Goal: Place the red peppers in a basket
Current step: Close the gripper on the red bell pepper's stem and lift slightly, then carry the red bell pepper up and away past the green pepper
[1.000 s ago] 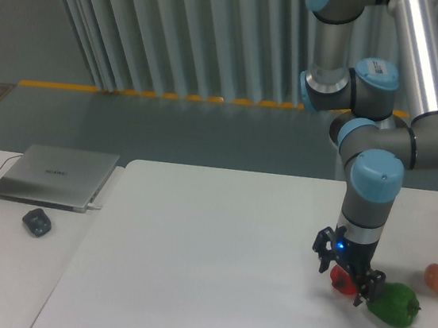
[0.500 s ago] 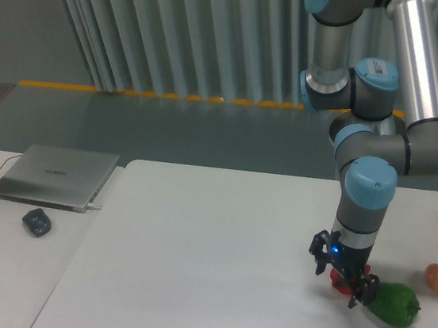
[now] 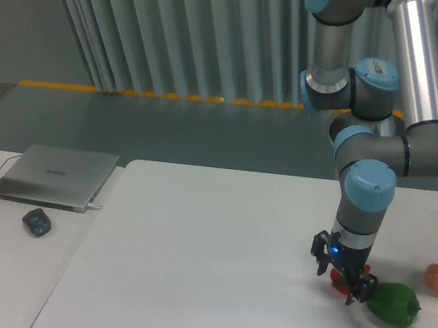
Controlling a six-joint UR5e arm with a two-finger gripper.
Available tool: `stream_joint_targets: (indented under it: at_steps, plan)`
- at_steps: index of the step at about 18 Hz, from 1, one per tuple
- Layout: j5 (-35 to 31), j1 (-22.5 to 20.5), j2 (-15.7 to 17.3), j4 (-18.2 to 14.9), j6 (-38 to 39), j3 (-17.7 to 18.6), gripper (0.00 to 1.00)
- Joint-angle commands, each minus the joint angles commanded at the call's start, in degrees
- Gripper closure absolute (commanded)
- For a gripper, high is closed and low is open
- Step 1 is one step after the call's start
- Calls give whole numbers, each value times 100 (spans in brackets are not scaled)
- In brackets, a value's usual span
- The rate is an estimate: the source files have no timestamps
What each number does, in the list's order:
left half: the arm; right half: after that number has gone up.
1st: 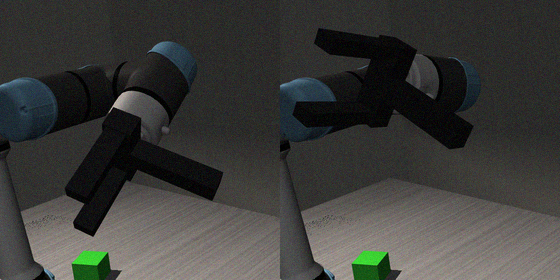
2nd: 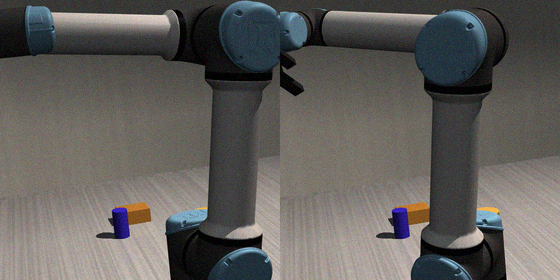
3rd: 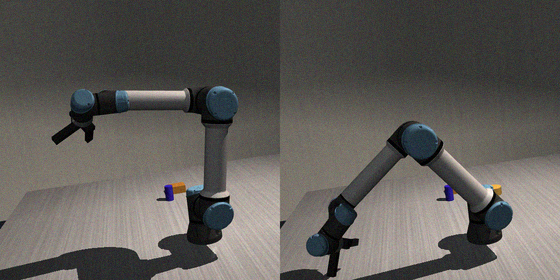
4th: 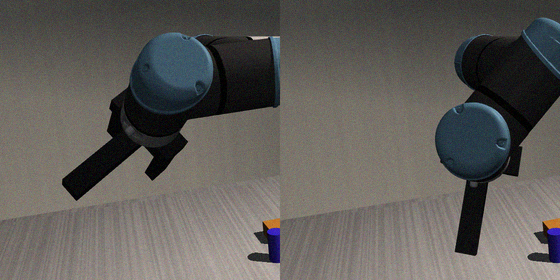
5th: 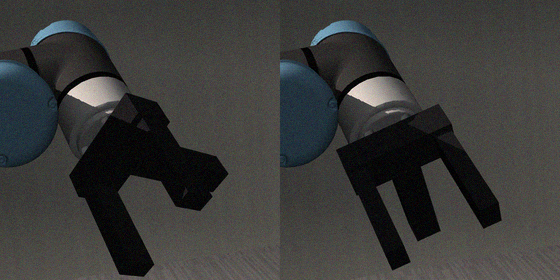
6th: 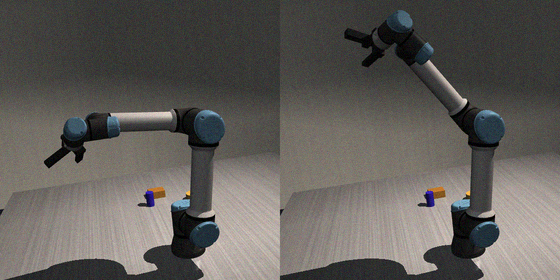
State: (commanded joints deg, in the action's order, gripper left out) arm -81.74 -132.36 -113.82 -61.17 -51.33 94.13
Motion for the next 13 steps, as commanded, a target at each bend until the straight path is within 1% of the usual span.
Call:
stream_joint_targets:
  at_steps: [2, 3, 4, 5, 8, 13]
  plan:
    - [0, 0, 9, 9, 0, -9, 81]
    - [0, 0, 9, 0, 9, 0, 89]
    - [0, 0, 9, 0, 9, 0, 92]
    - [0, 0, 9, 0, 35, 0, 98]
    - [0, 0, 9, 0, 35, -9, 100]
    - [0, 0, 44, -17, 70, -114, 100]
